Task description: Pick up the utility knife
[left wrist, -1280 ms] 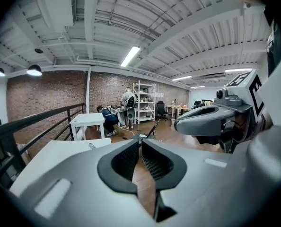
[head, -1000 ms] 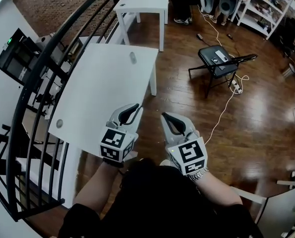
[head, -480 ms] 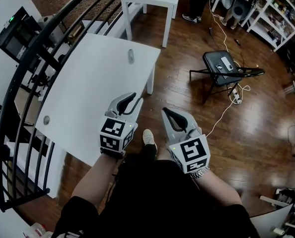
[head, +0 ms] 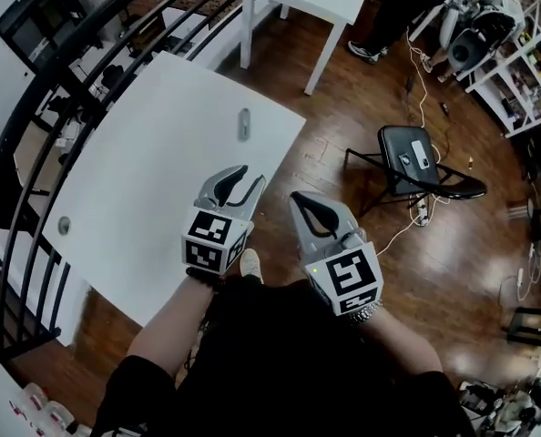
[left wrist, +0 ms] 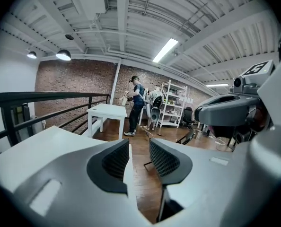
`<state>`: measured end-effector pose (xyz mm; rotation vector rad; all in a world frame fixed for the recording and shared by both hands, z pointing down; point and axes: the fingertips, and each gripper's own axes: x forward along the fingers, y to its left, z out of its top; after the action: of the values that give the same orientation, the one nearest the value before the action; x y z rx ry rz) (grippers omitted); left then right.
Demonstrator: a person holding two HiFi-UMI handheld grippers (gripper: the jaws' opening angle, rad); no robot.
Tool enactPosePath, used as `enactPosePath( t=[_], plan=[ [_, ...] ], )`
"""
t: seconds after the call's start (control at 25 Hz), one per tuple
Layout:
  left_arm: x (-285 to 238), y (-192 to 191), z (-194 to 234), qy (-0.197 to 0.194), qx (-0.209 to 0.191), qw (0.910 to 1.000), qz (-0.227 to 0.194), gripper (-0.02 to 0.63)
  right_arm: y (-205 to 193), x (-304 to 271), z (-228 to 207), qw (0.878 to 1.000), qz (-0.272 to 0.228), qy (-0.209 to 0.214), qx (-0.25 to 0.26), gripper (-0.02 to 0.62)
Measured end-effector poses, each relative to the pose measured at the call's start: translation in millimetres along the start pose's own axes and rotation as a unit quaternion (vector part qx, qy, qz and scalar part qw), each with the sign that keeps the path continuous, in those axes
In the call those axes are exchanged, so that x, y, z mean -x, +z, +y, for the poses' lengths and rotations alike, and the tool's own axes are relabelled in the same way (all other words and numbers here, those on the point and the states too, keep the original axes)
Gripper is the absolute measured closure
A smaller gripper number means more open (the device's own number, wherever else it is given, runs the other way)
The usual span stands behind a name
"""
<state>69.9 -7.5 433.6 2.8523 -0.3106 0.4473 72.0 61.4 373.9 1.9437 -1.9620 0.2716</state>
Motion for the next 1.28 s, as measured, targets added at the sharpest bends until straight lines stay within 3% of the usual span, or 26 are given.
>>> enactPosePath(
  t=[0.32,0.56,0.96,1.28],
  plan=[
    [-38,-5,28,0.051,0.018,0.9983,0.023,0.453,9,-56,-32,0.998,0.005,0.067,0.011,0.603],
    [-81,-17,56,0.113,0.03,0.9916,0.057,0.449,12,-96,-71,0.991,0.001,0.134,0.026,0.603],
    [-154,-5,75,0.249,0.093,0.9617,0.069,0.428,3,-118,-157,0.959,0.011,0.273,0.073,0.603],
    [-182,-22,89,0.303,0.114,0.9402,0.106,0.425,-16,-139,-177,0.937,0.026,0.34,0.072,0.603]
  ],
)
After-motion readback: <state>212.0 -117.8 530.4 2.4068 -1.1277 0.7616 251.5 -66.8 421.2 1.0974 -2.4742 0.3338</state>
